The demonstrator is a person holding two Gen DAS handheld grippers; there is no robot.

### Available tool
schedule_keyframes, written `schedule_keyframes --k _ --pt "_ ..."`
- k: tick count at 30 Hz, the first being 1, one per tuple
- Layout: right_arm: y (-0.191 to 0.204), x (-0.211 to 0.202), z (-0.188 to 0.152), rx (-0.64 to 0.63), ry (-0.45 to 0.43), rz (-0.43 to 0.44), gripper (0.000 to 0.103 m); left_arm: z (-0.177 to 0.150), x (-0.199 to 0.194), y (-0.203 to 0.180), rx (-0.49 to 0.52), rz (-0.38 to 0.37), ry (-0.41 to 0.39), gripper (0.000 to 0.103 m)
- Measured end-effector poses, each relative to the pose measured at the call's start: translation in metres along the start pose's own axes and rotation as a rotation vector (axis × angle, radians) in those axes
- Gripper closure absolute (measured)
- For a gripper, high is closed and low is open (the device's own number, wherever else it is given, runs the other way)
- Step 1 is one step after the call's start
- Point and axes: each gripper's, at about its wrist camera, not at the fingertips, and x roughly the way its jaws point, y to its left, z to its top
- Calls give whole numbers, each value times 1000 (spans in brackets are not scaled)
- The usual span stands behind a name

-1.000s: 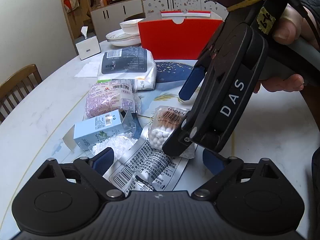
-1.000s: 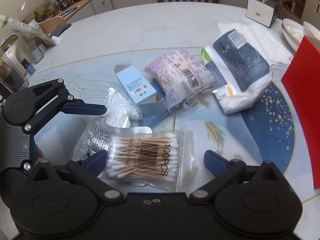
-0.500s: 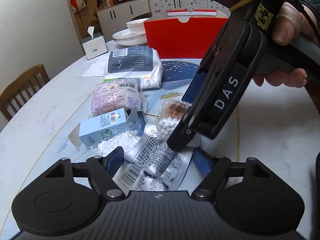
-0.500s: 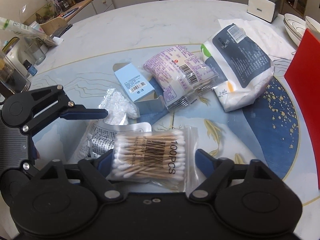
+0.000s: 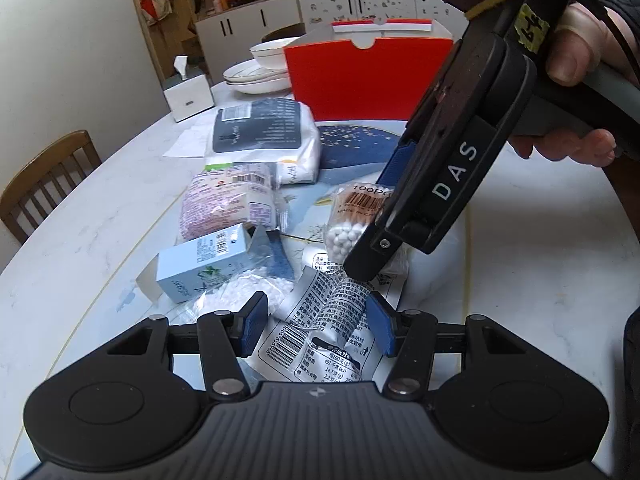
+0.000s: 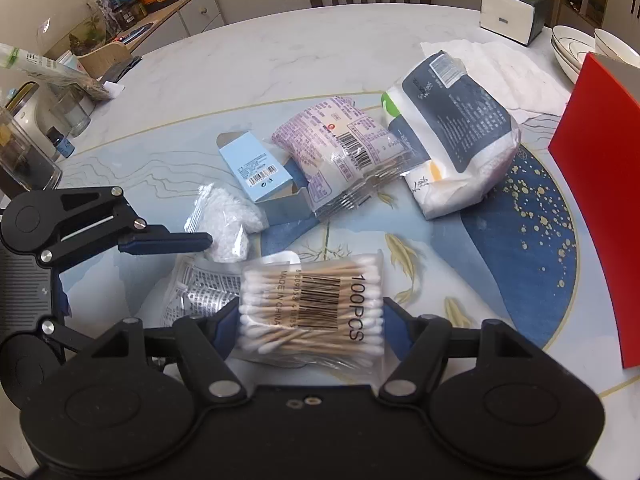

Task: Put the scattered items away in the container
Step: 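Grasp the cotton swab pack with the right gripper while the left grasps the silver foil packet, then carry the swab pack and foil packet with both grippers over the red box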

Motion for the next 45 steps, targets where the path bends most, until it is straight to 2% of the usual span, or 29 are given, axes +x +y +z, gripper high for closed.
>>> schedule_keyframes --k 8,16,19,21,28,31,35,38,40,41,43,45 --pt "-3 -10 -7 0 3 7 32 -2 -4 -10 -1 -23 12 48" --pt "-8 -21 -22 -4 7 3 32 -5 -11 -27 -26 -84 23 47" --pt "-10 -26 -25 4 1 -4 32 -4 -14 -30 -48 -69 10 47" --pt "-13 -30 -26 15 -7 -8 32 -2 -13 -30 -58 -65 6 41" --pt "-27 -39 -34 56 -17 -31 32 2 -2 -43 0 -66 31 37" --pt "-31 -40 -39 69 -17 -37 32 4 5 -44 -16 -53 44 35" --pt "-35 -43 -45 87 -19 -43 32 10 10 -44 -62 -51 70 35" --pt "-37 -44 -47 98 -24 -43 32 14 16 -40 -139 -83 101 34" --pt "-39 -45 -49 102 -27 -43 32 16 18 -38 -171 -76 109 35" --pt "-39 -46 -49 104 -29 -42 33 17 18 -38 -175 -68 112 36" --pt "-40 -47 -51 104 -31 -40 33 19 19 -38 -187 -53 114 46" --pt "-41 -49 -52 101 -32 -42 33 20 19 -37 -205 -47 119 48"
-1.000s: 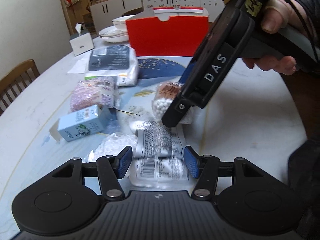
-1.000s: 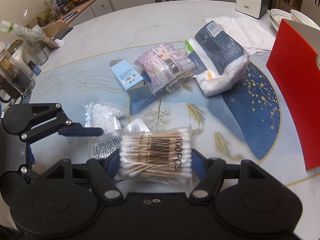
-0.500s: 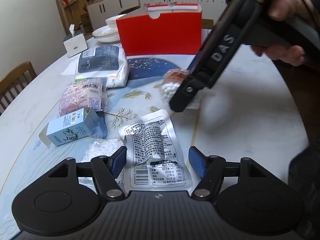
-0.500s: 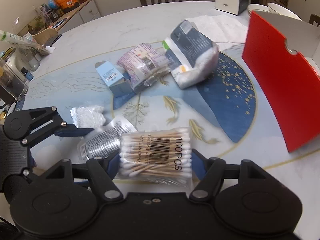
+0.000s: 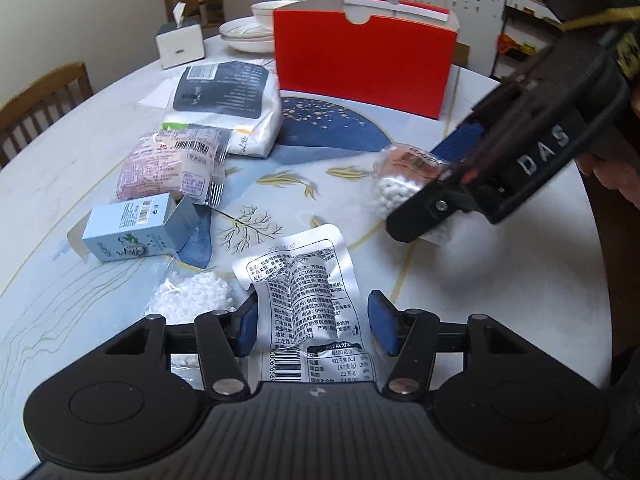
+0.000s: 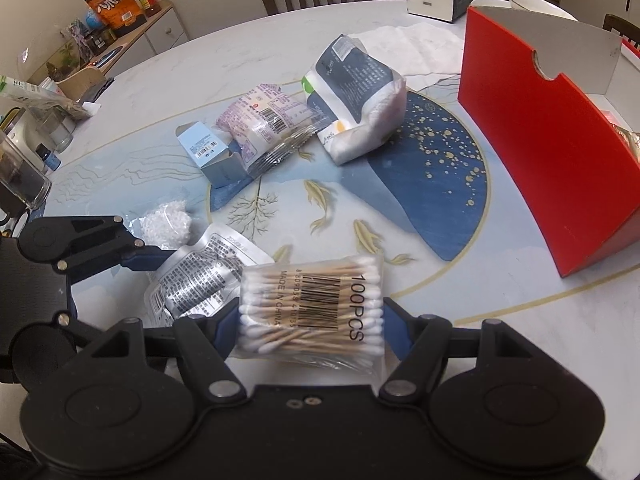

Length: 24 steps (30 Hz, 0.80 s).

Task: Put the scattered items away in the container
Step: 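Carry the swab pack and foil packet with both grippers over the red box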

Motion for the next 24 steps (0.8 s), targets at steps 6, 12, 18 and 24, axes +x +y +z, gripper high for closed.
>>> schedule_keyframes --k 6,12,18,24 --pt "-5 -6 -5 -8 -3 -7 33 0 -1 -7 -11 17 4 49" --pt "-11 -22 -7 -36 -20 -10 33 4 -7 -15 -53 18 -7 50" --pt "-21 -38 -6 -64 -28 -23 33 20 -17 -26 -88 27 -49 50" --pt "-34 -57 -3 -88 -52 -14 33 44 -26 -38 -104 41 -97 50"
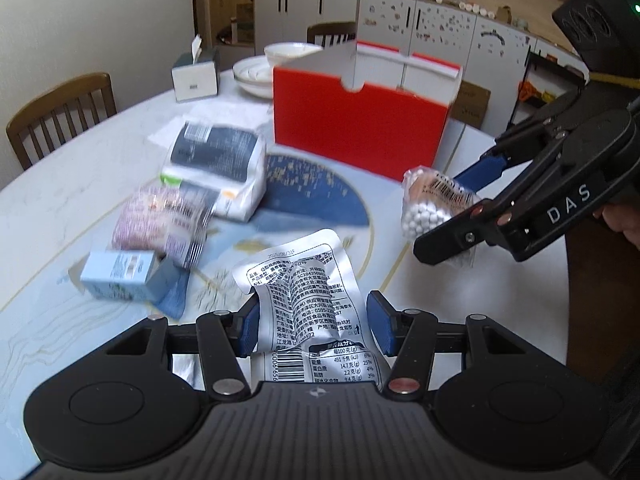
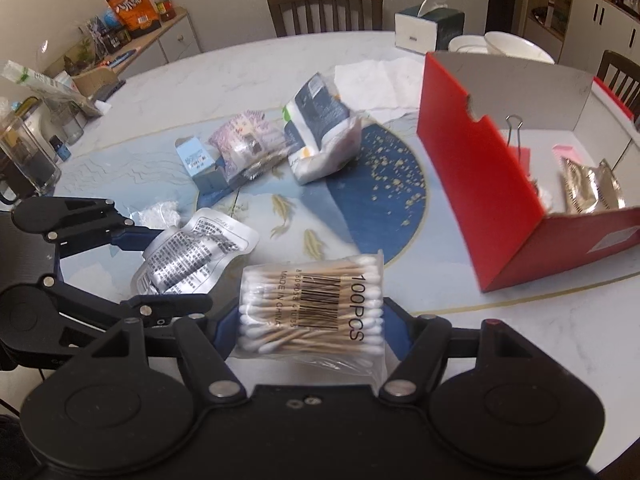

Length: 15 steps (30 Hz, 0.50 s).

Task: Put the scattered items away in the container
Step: 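Carry the swab pack and foil packet with both grippers over the red box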

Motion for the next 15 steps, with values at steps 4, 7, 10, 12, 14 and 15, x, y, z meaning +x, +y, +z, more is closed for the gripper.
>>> schedule_keyframes --k 4,7,10,12,14,15 --pt "-12 -13 6 -11 -27 9 33 18 -1 -10 -3 7 -28 50" --pt "-23 -21 11 -25 -44 10 33 31 -1 -18 -2 17 -49 49" --pt "-34 -29 16 -36 -60 8 33 44 1 -25 -7 31 -67 49" --pt "-43 -34 19 -40 -71 9 33 54 3 -30 -14 38 -73 49" --pt "-52 -40 23 -41 -86 11 33 62 5 -34 -22 44 -79 49" --pt "-57 -43 26 -43 -95 12 33 67 6 -36 -25 46 -82 49"
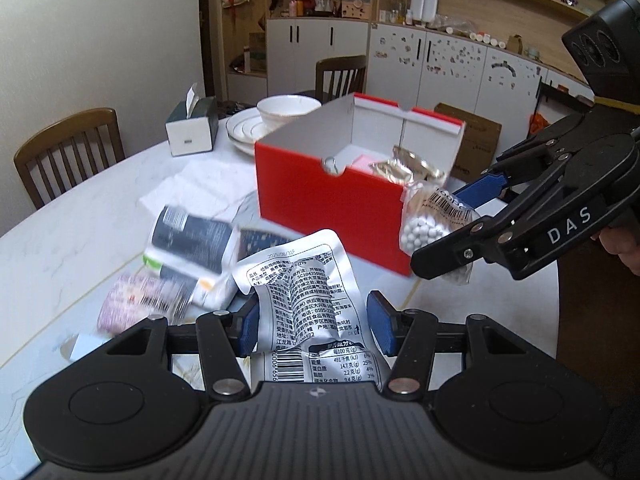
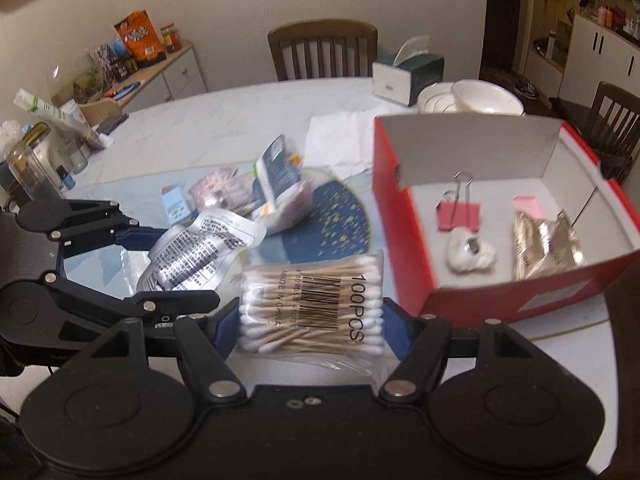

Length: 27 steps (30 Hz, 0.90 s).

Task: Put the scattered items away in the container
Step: 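Carry the swab pack and foil packet with both grippers over the red box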

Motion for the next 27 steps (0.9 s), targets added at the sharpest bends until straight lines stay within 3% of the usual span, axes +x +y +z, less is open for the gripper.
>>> schedule_keyframes --k 15,27 --pt "-78 -16 21 -21 -65 -74 33 74 37 -43 42 28 -51 49" --pt "-130 -7 36 -41 -74 -123 33 120 82 -64 40 53 -37 49"
